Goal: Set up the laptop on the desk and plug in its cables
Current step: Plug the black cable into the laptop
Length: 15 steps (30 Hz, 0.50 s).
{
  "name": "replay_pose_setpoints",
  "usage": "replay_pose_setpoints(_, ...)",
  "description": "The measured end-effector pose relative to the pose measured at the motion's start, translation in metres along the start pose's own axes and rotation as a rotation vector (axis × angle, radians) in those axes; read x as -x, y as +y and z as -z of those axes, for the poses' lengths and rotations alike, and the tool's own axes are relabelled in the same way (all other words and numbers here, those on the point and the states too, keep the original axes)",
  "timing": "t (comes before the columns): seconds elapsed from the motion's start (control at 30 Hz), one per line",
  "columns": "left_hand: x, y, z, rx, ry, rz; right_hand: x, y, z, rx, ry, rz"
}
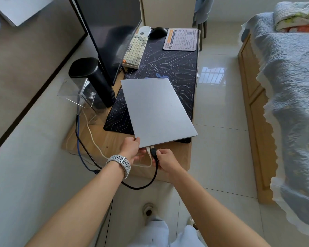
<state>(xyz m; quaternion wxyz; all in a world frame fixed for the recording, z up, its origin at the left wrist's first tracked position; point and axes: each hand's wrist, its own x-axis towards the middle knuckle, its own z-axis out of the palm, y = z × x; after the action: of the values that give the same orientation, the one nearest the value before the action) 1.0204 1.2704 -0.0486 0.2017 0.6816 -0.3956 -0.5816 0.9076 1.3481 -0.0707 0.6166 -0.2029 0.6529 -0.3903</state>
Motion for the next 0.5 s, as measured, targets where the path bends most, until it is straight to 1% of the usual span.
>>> replay_pose_setpoints(0.2, -0.0013, 0.0005, -0.0007, 0.003, -0.003, 0.003, 0.0033, 0.0002, 0.0016, -0.073, 0.045, -0.005)
replay_pose_setpoints(0.5, -0.0036, -0.0008, -0.0014, 0.022, 0.004, 0.005, 0.0062, 0.0009, -0.0016, -0.109, 0.010, 0.022)
